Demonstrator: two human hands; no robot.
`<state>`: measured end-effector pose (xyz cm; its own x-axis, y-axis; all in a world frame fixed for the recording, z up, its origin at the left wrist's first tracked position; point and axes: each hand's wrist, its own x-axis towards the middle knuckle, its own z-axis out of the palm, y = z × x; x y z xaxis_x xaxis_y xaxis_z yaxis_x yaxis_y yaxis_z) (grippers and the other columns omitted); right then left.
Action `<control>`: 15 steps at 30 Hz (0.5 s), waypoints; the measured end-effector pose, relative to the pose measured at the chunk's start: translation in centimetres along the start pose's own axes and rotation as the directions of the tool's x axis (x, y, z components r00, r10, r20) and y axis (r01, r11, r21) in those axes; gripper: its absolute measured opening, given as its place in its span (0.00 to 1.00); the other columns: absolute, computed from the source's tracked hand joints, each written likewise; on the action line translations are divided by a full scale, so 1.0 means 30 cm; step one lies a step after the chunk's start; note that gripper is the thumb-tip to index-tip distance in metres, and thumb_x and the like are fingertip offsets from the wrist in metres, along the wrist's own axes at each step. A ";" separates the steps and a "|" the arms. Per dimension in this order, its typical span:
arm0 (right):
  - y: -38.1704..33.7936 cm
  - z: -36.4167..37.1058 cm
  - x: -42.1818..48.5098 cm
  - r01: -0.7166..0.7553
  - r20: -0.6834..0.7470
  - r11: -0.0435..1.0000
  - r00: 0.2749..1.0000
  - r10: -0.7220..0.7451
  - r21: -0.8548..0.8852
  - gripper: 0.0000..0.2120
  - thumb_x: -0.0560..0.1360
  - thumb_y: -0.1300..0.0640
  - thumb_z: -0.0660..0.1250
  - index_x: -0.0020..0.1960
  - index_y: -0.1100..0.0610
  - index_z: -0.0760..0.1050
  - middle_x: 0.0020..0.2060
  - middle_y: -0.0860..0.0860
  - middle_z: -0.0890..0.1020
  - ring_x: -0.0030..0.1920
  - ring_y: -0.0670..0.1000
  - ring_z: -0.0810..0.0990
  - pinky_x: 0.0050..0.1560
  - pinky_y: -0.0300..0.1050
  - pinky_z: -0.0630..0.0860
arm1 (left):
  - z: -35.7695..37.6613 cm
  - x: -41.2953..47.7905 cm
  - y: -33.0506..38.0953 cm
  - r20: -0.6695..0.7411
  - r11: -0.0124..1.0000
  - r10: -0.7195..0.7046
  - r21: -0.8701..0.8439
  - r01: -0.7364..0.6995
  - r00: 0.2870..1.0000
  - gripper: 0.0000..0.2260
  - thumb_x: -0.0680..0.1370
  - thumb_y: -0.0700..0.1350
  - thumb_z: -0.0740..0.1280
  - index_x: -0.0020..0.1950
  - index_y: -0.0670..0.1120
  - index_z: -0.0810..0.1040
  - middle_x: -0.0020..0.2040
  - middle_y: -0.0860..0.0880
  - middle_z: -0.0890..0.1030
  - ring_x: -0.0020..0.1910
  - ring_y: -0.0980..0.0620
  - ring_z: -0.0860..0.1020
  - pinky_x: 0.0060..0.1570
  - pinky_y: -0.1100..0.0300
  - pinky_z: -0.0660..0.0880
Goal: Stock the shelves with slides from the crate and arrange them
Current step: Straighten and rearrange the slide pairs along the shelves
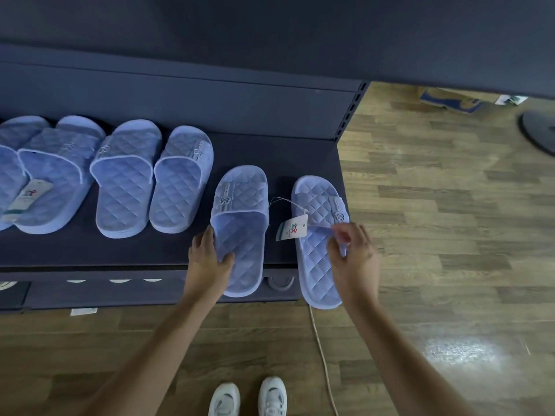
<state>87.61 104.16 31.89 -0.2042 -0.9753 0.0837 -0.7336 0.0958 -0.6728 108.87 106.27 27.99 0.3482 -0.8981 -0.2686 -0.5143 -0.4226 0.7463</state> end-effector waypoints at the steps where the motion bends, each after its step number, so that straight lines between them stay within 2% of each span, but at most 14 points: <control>1: -0.002 0.007 -0.022 -0.050 0.039 0.999 0.998 0.050 0.012 0.04 0.73 0.59 0.67 0.47 0.57 0.77 0.42 0.48 0.80 0.39 0.47 0.76 0.35 0.34 0.66 | 0.001 -0.010 -0.001 0.018 0.999 0.018 0.035 -0.019 1.000 0.24 0.75 0.38 0.64 0.69 0.38 0.64 0.61 0.40 0.69 0.59 0.41 0.69 0.53 0.54 0.67; 4: -0.028 0.045 -0.049 -0.161 0.158 0.985 0.976 0.151 0.057 0.09 0.73 0.49 0.68 0.45 0.56 0.78 0.39 0.47 0.82 0.39 0.46 0.80 0.38 0.42 0.73 | 0.002 -0.028 -0.008 0.067 0.997 0.057 0.049 -0.060 0.996 0.26 0.74 0.39 0.66 0.70 0.39 0.62 0.60 0.41 0.70 0.59 0.43 0.70 0.53 0.54 0.70; 7: -0.084 0.081 -0.022 -0.211 0.145 0.977 0.968 0.204 0.041 0.11 0.73 0.45 0.68 0.46 0.53 0.77 0.38 0.41 0.78 0.39 0.43 0.77 0.36 0.38 0.70 | -0.002 -0.048 -0.014 0.077 0.996 0.075 0.045 -0.078 0.994 0.28 0.75 0.39 0.66 0.72 0.40 0.59 0.63 0.42 0.68 0.61 0.44 0.70 0.49 0.59 0.68; 9: -0.105 0.102 0.002 -0.254 0.104 0.964 0.964 0.246 0.076 0.10 0.73 0.48 0.68 0.45 0.55 0.77 0.37 0.42 0.78 0.40 0.44 0.77 0.36 0.40 0.68 | -0.007 -0.063 -0.019 0.098 0.995 0.088 0.027 -0.091 0.991 0.30 0.76 0.40 0.65 0.75 0.42 0.56 0.66 0.43 0.66 0.63 0.45 0.69 0.50 0.59 0.67; 12: -0.117 0.121 0.021 -0.276 0.039 0.939 0.961 0.274 0.207 0.07 0.75 0.54 0.66 0.42 0.58 0.76 0.36 0.49 0.81 0.41 0.50 0.81 0.39 0.43 0.72 | -0.024 -0.084 -0.016 0.143 0.995 0.102 -0.006 -0.102 0.984 0.30 0.77 0.41 0.63 0.76 0.45 0.52 0.69 0.45 0.63 0.66 0.47 0.67 0.53 0.58 0.69; 15: -0.104 0.086 0.021 -0.238 0.052 0.910 0.971 0.235 0.340 0.05 0.75 0.58 0.66 0.40 0.56 0.74 0.35 0.50 0.82 0.40 0.51 0.82 0.40 0.42 0.74 | -0.044 -0.097 -0.012 0.105 0.985 0.168 0.005 -0.170 0.980 0.29 0.77 0.39 0.64 0.75 0.44 0.55 0.71 0.45 0.62 0.69 0.47 0.64 0.62 0.49 0.70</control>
<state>91.45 102.74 32.13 -0.3366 -0.9346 -0.1151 -0.3985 0.2521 -0.8818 109.08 109.19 29.32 0.1724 -0.9642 -0.2016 -0.5702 -0.2646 0.7777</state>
